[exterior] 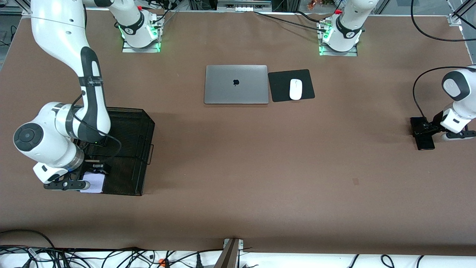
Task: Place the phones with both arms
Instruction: 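Lower the white phone into the basket while the left gripper lifts the smartphone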
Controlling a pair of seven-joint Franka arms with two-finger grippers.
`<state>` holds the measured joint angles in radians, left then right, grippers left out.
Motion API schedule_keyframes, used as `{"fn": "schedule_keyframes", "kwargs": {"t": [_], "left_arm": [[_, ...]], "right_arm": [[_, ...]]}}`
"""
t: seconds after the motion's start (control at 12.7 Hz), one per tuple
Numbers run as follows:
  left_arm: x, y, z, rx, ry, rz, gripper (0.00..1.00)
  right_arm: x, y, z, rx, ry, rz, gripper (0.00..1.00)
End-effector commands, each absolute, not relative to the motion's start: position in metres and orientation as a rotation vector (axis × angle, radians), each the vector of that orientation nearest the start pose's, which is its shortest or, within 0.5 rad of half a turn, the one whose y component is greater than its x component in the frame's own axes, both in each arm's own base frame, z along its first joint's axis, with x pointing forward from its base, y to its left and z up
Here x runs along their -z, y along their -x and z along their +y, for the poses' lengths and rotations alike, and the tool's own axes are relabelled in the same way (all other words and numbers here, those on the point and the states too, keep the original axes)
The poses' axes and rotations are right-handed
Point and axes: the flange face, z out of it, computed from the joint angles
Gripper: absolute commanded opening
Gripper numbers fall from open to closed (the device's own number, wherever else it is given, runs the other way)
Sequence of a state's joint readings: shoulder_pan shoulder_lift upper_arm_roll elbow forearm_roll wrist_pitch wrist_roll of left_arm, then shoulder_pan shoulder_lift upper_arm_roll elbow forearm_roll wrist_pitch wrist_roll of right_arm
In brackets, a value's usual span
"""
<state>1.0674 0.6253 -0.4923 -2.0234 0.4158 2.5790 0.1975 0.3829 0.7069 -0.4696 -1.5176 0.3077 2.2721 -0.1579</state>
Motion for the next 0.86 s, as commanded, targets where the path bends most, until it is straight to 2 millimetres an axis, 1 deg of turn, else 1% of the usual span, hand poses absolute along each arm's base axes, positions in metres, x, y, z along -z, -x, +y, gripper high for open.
{"fn": "schedule_keyframes", "kwargs": {"t": [0.0,0.08,0.16,0.24,0.31,0.39,0.47,0.55,0.63,0.71,0.79], "left_arm": [[-0.209,-0.546,0.313,-0.045,3.153,-0.144,0.00],[-0.222,-0.560,0.304,-0.104,3.147,-0.148,0.00],[-0.233,-0.577,0.284,-0.154,3.135,-0.144,0.00],[-0.242,-0.595,0.258,-0.192,3.121,-0.155,0.00],[-0.247,-0.613,0.215,-0.237,3.103,-0.161,0.00],[-0.251,-0.629,0.168,-0.268,3.086,-0.153,0.00],[-0.251,-0.642,0.111,-0.283,3.070,-0.145,0.00],[-0.250,-0.651,0.051,-0.280,3.057,-0.144,0.00],[-0.245,-0.656,0.004,-0.284,3.061,-0.155,0.00],[-0.244,-0.657,-0.043,-0.287,3.070,-0.141,0.00],[-0.245,-0.659,-0.086,-0.284,3.091,-0.145,0.00]], "right_arm": [[-0.283,-0.723,0.002,0.190,3.166,0.010,0.09],[-0.281,-0.722,0.001,0.181,3.166,0.012,0.37],[-0.280,-0.722,0.001,0.176,3.166,0.010,0.58],[-0.279,-0.721,-0.003,0.171,3.167,0.019,0.65],[-0.279,-0.721,-0.007,0.171,3.166,0.030,0.72],[-0.279,-0.721,-0.007,0.174,3.166,0.030,0.87],[-0.279,-0.721,-0.007,0.174,3.166,0.030,0.99],[-0.279,-0.721,-0.007,0.174,3.166,0.030,1.00],[-0.280,-0.721,-0.007,0.176,3.165,0.030,1.00],[-0.282,-0.722,-0.006,0.185,3.165,0.028,1.00],[-0.287,-0.724,-0.005,0.199,3.163,0.027,0.99]]}}
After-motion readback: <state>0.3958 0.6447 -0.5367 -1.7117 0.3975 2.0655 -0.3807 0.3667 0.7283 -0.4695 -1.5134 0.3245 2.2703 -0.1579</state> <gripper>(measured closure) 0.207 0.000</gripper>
